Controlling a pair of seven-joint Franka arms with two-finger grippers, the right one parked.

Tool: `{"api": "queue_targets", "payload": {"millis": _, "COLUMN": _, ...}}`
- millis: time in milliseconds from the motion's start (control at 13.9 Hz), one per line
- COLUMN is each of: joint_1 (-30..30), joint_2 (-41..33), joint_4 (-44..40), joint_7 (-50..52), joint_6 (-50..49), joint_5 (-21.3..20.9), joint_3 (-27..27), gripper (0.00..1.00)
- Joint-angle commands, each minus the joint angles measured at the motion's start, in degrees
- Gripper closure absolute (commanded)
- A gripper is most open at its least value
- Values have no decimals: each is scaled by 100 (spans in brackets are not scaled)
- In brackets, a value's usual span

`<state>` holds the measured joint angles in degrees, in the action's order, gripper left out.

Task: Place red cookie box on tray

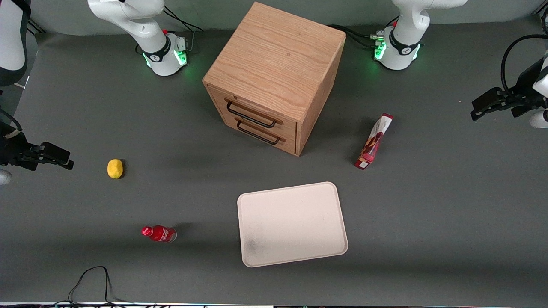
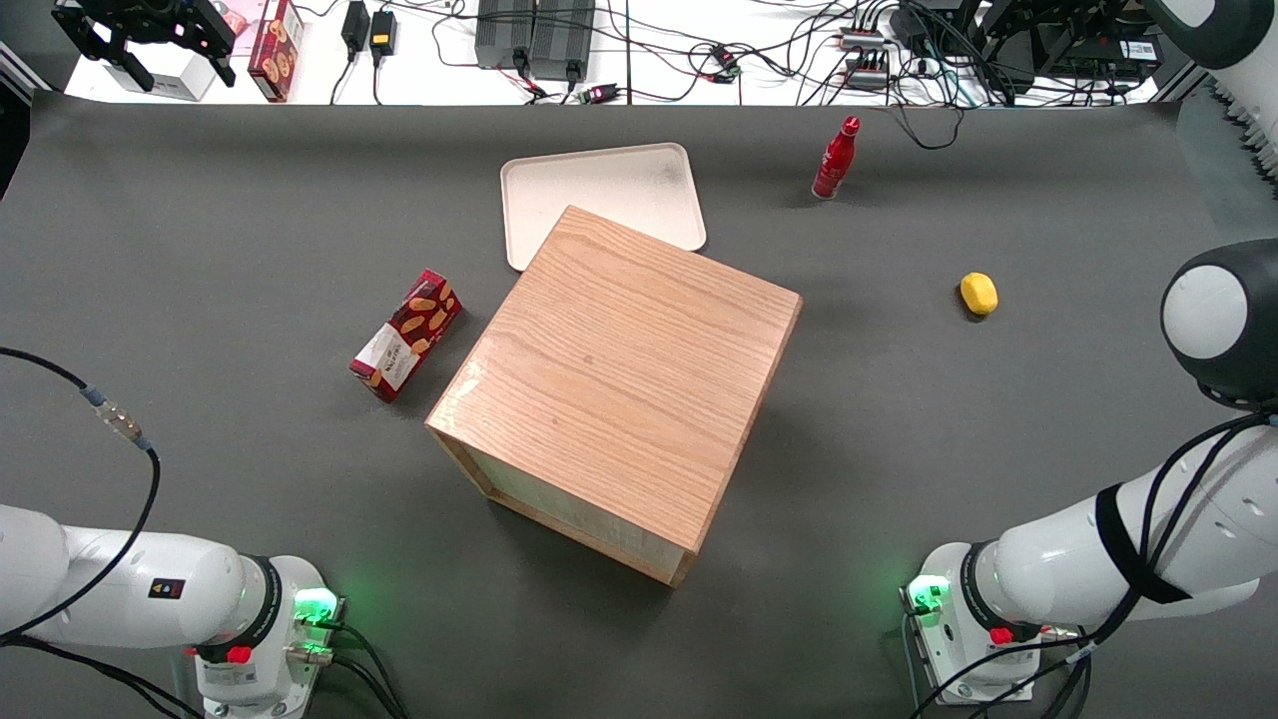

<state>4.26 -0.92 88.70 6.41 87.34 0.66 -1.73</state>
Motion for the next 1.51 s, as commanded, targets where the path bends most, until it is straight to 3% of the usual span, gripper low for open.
{"api": "queue_targets", "payload": {"millis": 0, "joint_1": 75, "joint_2": -181, "joint_4": 148, "joint_7": 9, "joint_6": -25, "joint_5": 40, "joint_3": -20, "gripper": 0}}
{"api": "queue_targets", "payload": {"millis": 649, "joint_1": 514, "joint_2": -181, "joint_4": 183, "joint_7": 0, "joint_6": 20, "joint_5": -4, "joint_3": 112, "gripper": 0}}
{"api": "queue_targets", "payload": {"millis": 1153, "joint_1": 1419, "joint_2": -461, "joint_4": 780, "joint_7": -1491, "joint_6": -16, "joint_5": -22, "joint_3": 94, "gripper": 0}}
{"api": "queue_targets", "payload": {"millis": 1441, "joint_1": 1570, "joint_2": -541, "joint_4": 868, "joint_7": -1828, "joint_6": -130, "joint_5": 4, "joint_3": 111, "gripper": 0}}
